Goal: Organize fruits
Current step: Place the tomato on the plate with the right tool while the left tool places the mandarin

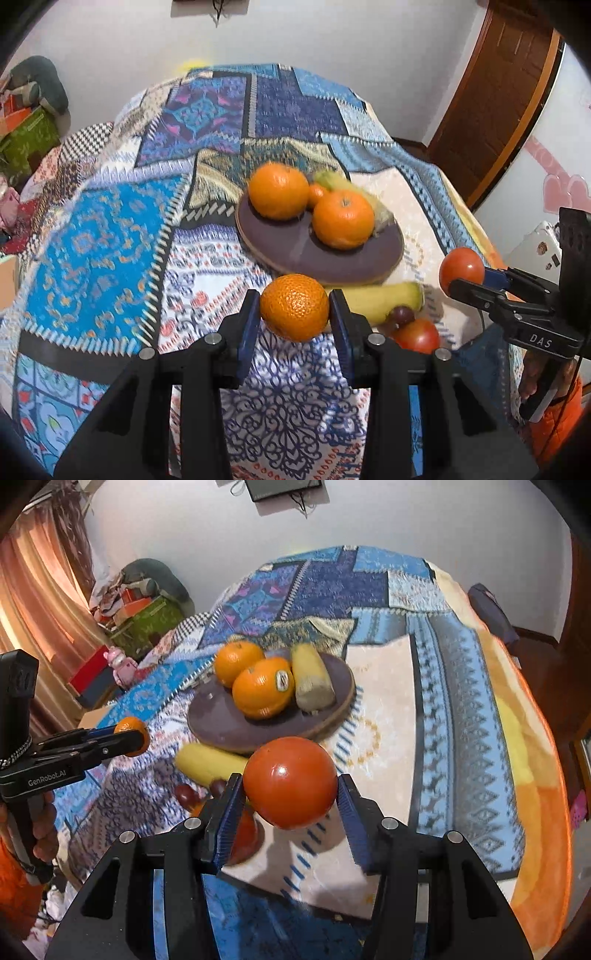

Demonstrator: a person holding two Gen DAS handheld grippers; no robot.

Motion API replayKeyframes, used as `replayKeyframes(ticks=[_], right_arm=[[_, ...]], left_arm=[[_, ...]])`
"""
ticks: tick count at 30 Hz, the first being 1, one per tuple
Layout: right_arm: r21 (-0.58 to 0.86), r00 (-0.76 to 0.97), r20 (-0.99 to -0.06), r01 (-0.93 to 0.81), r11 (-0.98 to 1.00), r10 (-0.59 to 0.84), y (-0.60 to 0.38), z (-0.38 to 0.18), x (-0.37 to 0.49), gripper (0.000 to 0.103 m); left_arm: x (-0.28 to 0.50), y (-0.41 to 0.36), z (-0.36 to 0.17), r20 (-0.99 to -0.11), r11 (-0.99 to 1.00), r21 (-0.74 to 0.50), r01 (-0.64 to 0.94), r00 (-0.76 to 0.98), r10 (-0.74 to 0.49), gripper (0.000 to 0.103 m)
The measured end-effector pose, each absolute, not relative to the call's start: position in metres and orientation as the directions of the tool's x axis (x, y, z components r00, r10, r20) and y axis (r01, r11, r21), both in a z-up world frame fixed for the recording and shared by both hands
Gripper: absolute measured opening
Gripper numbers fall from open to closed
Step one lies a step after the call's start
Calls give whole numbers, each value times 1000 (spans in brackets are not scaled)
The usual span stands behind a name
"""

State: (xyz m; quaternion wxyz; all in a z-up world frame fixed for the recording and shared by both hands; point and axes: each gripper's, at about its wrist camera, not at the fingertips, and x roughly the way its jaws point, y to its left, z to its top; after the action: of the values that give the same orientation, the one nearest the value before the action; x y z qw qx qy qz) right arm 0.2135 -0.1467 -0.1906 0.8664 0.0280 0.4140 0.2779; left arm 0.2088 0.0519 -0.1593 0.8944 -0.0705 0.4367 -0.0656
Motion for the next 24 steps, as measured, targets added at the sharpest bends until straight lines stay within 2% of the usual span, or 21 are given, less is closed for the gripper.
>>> replayKeyframes(ticks=[10,24], right_arm=[[254,502,-694,-499,829,515,-112,-189,239,47],[256,478,-730,-472,843,489,-106,-208,265,47]], left_arm=[[236,57,-151,-758,983,-178,49,630,-169,37],[294,52,-194,-816,985,-169,46,554,-166,37]])
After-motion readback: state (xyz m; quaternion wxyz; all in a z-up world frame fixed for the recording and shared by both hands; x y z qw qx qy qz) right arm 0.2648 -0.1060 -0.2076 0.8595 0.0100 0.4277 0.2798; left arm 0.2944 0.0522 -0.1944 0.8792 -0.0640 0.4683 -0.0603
